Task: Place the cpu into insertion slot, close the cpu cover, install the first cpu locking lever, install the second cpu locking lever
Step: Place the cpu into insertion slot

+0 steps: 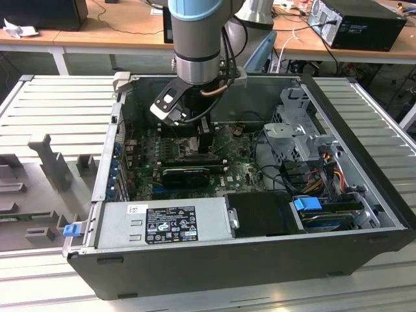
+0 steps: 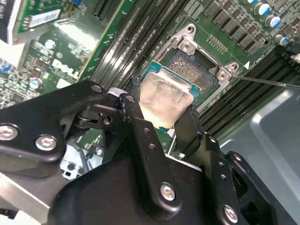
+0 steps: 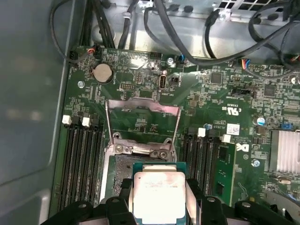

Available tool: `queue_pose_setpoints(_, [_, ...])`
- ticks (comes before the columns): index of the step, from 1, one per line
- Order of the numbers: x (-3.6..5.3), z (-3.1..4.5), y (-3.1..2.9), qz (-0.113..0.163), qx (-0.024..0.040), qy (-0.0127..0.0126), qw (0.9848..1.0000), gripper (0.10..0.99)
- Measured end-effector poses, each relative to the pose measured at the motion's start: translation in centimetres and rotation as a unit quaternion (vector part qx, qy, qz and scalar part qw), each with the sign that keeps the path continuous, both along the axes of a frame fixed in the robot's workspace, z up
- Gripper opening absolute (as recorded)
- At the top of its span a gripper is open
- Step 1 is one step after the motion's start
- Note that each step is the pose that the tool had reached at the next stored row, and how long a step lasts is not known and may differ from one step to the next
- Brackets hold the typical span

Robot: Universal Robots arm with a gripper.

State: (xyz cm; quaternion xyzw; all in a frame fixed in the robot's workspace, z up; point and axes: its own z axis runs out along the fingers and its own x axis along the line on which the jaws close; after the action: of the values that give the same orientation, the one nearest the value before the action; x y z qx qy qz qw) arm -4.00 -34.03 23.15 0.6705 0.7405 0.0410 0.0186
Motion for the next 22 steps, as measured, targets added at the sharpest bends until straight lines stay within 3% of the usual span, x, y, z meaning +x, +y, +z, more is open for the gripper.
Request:
queue_pose_setpoints(2, [-0.01, -0.42, 0.37, -0.006, 0.0002, 0.0000, 1.0000, 0.533])
queue_pose_setpoints(7, [-0.06, -1.11, 0.46, -0.029, 0.0001, 0.0000, 0.9996, 0.533])
queue_pose_setpoints(10, [-0.75, -1.42, 0.53, -0.031, 0.0001, -0.0001, 0.9995, 0.533])
queue_pose_setpoints(15, [-0.85, -1.91, 0.72, -0.047, 0.0001, 0.0001, 0.9989, 0.533])
queue_pose_setpoints(18, [-0.84, -2.28, 1.06, -0.048, 0.0000, 0.0008, 0.9989, 0.533])
queue_pose_setpoints(22, [-0.76, -2.57, 1.78, -0.048, -0.0002, 0.0048, 0.9988, 0.533])
